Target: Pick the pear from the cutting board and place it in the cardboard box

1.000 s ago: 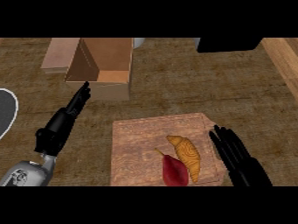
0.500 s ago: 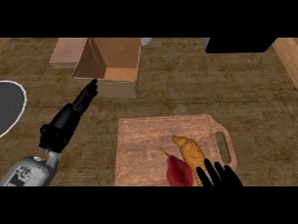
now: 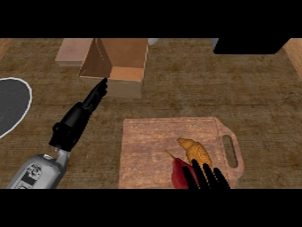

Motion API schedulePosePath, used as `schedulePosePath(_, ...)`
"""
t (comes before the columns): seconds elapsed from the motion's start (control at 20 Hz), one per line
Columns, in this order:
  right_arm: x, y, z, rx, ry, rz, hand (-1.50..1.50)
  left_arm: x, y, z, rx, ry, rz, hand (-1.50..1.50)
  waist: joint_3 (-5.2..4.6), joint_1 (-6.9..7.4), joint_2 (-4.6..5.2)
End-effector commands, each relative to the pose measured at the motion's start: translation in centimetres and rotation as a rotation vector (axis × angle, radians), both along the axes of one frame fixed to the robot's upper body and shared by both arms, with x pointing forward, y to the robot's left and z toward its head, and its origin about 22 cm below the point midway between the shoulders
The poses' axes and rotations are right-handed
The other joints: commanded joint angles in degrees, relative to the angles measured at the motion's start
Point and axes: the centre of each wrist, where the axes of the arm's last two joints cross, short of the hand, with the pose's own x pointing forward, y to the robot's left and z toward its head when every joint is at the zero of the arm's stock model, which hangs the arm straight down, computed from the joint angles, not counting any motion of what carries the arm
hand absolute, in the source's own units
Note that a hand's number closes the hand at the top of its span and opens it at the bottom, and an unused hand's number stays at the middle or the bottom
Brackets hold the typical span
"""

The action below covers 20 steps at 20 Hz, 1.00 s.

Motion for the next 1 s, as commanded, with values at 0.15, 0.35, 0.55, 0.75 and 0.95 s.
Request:
schedulePosePath(0.15,2.1,3.3,-2.0,0.035,0.043,-0.036,-1.5,0.5,-0.3,1.3,-0.005,0.006,-0.001,0.0,0.07,0.12,-0.01)
schedulePosePath(0.35,3.4,3.1,-3.0,0.013,0.096,-0.057,-1.5,1.0,0.3,1.6,0.003,-0.023,-0.014,0.0,0.06,0.23,0.07)
schedulePosePath(0.55,2.3,3.2,-4.0,0.008,0.097,-0.068,-1.5,0.4,0.1,1.1,-0.002,0.008,0.004,0.0,0.07,0.13,-0.02)
schedulePosePath(0.75,4.5,3.2,-3.9,0.032,0.044,-0.062,-1.5,0.5,0.9,0.5,-0.004,0.007,0.007,0.0,0.06,0.5,0.09)
schedulePosePath(0.95,3.9,4.1,-4.5,0.026,0.039,-0.046,-1.5,-0.4,-0.1,1.1,0.001,-0.006,-0.003,0.0,0.07,0.51,-0.02)
